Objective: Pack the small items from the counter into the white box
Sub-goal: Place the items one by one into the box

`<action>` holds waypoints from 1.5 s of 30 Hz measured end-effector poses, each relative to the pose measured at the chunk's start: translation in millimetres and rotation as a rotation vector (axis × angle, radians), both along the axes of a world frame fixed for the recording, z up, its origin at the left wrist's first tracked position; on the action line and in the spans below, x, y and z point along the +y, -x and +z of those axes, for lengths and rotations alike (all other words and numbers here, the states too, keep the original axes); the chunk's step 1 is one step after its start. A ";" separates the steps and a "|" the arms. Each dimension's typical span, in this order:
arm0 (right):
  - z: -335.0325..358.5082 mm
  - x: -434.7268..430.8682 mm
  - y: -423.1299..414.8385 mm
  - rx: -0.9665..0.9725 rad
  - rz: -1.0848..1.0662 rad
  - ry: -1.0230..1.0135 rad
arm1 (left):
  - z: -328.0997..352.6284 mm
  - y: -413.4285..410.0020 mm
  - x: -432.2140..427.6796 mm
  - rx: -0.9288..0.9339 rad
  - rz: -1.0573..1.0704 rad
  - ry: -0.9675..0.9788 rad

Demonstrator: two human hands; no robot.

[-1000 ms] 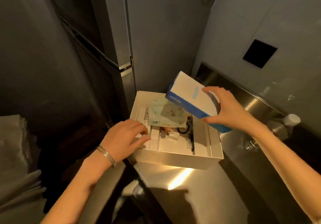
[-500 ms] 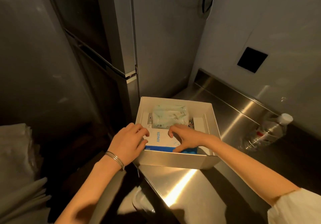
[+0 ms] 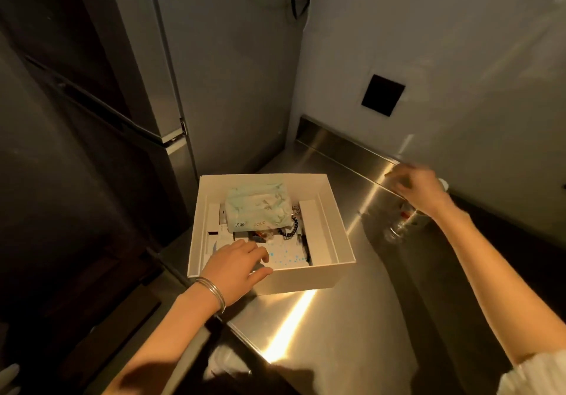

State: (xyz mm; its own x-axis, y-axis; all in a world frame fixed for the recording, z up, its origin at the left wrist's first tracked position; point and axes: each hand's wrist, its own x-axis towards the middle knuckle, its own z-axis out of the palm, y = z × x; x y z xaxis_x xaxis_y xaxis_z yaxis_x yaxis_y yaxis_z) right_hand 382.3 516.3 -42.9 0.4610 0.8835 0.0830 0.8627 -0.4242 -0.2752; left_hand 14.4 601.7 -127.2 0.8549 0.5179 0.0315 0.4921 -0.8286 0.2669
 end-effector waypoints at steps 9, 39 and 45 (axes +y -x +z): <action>-8.8 -12.2 -29.2 -0.264 -0.275 0.374 | -27.1 -1.5 -5.6 -0.095 -0.038 -0.095; 32.6 77.8 119.2 0.180 0.070 0.095 | 15.1 50.3 -5.1 -0.092 0.085 -0.118; -9.6 86.9 110.8 0.498 0.083 0.179 | 14.1 48.9 -3.3 -0.145 0.111 -0.106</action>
